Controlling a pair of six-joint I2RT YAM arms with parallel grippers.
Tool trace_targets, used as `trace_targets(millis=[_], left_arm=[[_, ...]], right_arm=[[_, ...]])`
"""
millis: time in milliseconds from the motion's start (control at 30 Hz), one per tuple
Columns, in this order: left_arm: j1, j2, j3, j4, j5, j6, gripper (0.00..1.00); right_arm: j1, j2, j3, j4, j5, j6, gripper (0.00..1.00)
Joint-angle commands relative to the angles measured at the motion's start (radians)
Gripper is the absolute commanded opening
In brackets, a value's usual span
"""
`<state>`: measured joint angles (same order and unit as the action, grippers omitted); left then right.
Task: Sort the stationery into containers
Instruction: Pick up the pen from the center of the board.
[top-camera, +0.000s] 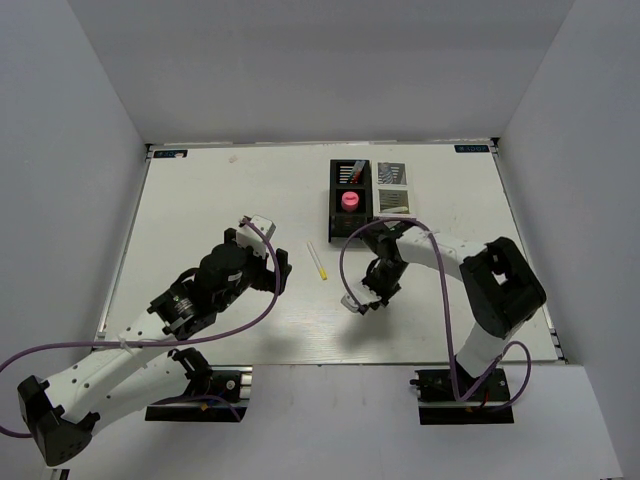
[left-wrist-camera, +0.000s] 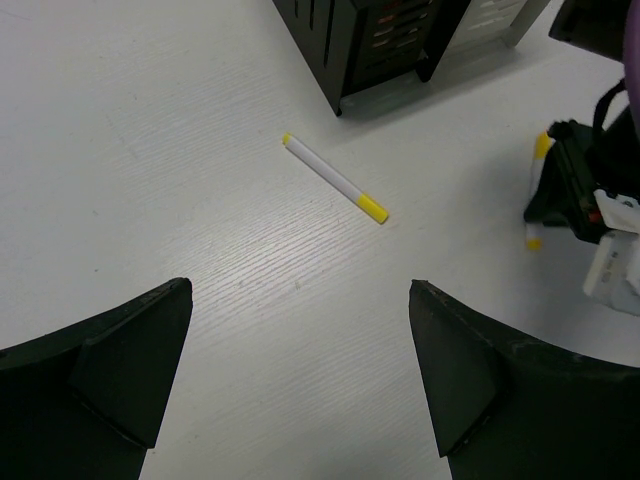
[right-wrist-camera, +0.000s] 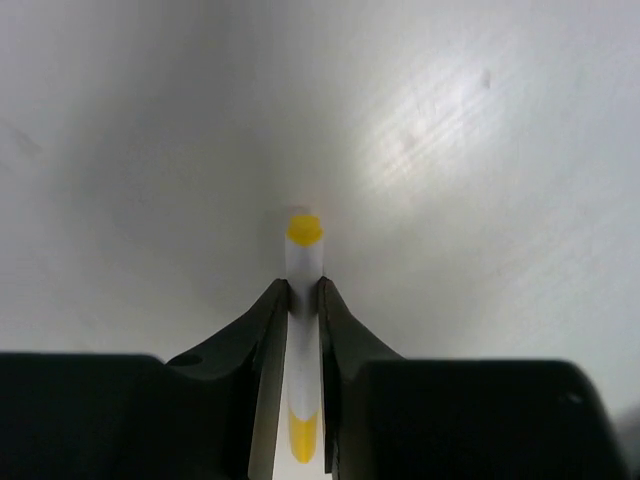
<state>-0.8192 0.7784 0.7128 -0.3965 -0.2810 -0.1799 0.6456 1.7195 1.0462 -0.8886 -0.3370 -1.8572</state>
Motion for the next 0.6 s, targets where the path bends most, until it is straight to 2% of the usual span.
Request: trace_targets(millis=[0, 33, 200, 400, 567], left_arm=[[0.002, -0.018, -0.006, -0.007, -0.014, 0.008, 0.99], [0.002, -0.018, -0.006, -0.007, -0.014, 0.008, 0.99], [0.002, -0.008, -0.006, -0.007, -0.014, 0.008, 0.99], [0.002, -0.008, -0.006, -0.007, -0.014, 0.008, 0.99], [0.002, -0.008, -0.006, -0.007, -0.014, 0.008, 0.99]], right_arm=[[0.009, -0.104, -0.009, -0.157, -0.351, 0.145, 0.00], [0.009, -0.119, 0.018, -0.159, -0.438, 0.174, 0.00], [0.000, -0.238, 0.089, -0.139, -0.574, 0.427, 0.00], [-0.053, -0.394, 0.071, 0.124, -0.545, 0.690, 0.00], [-0.136, -0.515, 0.025, 0.462, -0.456, 0.886, 0.00]])
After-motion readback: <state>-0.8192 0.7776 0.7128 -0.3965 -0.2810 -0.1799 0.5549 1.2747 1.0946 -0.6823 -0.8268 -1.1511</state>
